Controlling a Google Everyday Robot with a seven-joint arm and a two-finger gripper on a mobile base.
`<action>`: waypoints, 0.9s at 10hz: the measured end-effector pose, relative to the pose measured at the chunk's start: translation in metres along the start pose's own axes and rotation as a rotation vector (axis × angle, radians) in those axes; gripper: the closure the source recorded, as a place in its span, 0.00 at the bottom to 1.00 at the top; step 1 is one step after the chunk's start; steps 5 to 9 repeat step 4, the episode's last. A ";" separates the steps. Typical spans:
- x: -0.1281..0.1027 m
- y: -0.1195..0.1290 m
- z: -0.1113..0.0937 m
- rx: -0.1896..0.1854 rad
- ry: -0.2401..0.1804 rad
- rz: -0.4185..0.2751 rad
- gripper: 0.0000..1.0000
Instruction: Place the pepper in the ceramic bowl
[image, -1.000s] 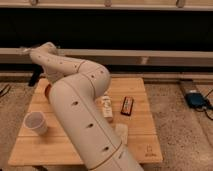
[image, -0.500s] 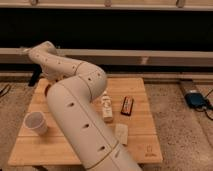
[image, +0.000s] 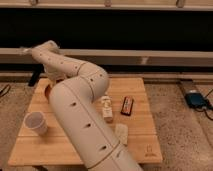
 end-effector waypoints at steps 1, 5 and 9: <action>-0.001 0.002 0.000 0.000 -0.001 -0.003 0.20; -0.001 0.001 0.000 0.000 -0.002 -0.001 0.20; -0.001 0.001 0.000 0.000 -0.002 -0.001 0.20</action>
